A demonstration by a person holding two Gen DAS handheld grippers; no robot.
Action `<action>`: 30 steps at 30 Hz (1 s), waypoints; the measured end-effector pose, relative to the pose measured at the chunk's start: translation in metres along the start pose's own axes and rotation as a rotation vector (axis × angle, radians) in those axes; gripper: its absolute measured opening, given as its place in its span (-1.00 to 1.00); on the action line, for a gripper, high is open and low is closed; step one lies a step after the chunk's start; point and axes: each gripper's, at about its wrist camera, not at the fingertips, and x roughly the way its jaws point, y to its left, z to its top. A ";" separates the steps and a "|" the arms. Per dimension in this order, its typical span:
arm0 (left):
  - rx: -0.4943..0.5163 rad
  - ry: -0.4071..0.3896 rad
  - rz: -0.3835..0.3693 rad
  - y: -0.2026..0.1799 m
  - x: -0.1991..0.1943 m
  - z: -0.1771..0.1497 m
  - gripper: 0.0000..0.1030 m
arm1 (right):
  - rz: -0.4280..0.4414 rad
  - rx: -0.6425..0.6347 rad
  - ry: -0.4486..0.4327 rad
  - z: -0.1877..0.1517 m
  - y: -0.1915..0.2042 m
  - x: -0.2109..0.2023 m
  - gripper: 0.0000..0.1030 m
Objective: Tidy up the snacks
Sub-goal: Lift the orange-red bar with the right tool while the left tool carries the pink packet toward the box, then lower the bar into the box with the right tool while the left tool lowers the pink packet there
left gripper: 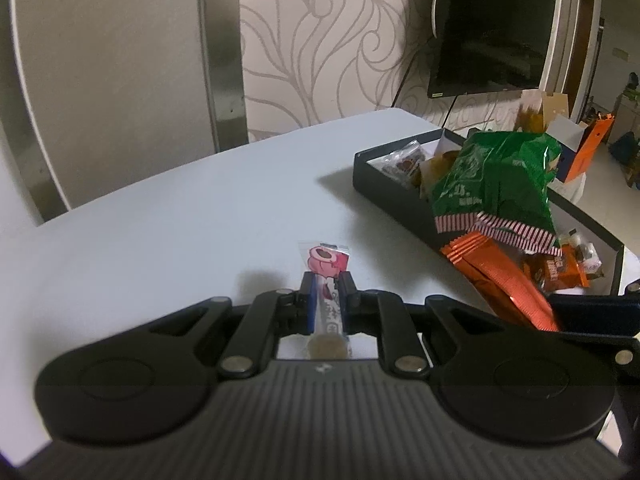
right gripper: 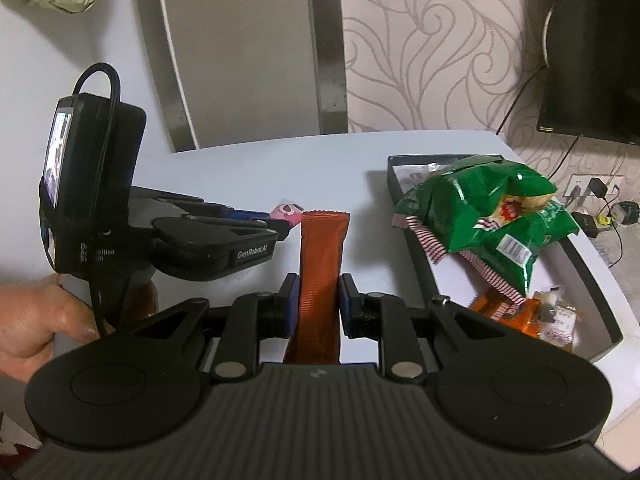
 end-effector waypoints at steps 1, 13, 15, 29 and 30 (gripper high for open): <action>0.002 -0.002 -0.003 -0.002 0.000 0.002 -0.72 | -0.003 0.003 -0.003 0.000 -0.002 -0.002 -0.53; 0.033 -0.032 -0.021 -0.020 0.003 0.023 -0.71 | -0.034 0.029 -0.037 0.008 -0.021 -0.017 -0.53; 0.037 -0.038 -0.025 -0.023 0.004 0.027 -0.71 | -0.040 0.033 -0.042 0.009 -0.025 -0.020 -0.53; 0.075 -0.066 -0.049 -0.048 0.010 0.052 -0.71 | -0.064 0.055 -0.067 0.014 -0.047 -0.032 -0.53; 0.076 -0.067 -0.050 -0.050 0.010 0.053 -0.71 | -0.066 0.057 -0.068 0.014 -0.049 -0.033 -0.53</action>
